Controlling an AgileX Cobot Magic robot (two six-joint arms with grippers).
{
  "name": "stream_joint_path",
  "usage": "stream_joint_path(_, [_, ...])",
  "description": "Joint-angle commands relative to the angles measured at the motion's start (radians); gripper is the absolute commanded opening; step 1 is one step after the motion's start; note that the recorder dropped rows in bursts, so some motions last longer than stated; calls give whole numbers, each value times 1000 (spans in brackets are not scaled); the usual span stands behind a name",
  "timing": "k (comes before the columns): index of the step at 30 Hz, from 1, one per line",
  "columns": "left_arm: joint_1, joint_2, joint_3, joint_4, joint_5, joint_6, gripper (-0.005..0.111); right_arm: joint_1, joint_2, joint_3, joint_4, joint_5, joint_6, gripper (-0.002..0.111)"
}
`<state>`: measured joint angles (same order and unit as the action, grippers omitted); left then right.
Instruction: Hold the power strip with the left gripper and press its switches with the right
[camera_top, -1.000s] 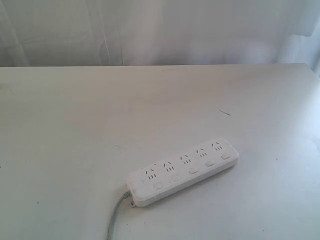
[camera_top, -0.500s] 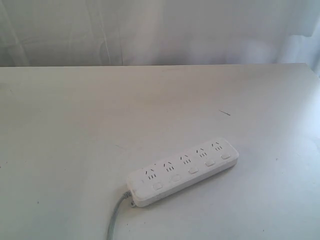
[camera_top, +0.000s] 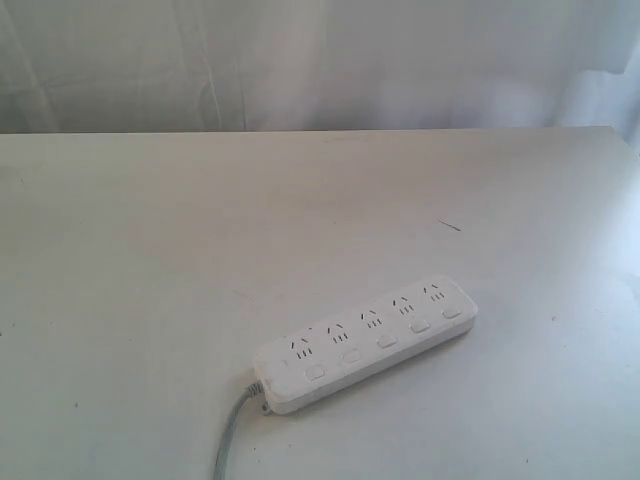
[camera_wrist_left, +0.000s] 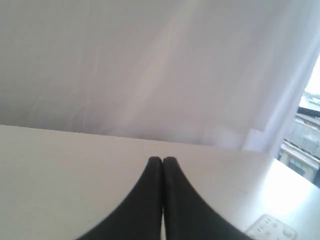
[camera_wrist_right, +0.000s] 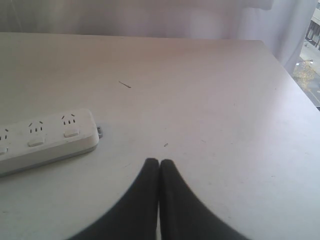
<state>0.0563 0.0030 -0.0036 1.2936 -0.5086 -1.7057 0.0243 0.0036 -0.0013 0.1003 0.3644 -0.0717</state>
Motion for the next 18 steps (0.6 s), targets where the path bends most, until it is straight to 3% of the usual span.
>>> stream_joint_path(1, [1, -3, 4, 198, -114, -103, 0, 4, -4, 1, 2, -12, 0, 0])
stream_joint_path(18, [1, -3, 4, 382, -292, -232, 0, 4, -4, 1, 2, -12, 0, 0])
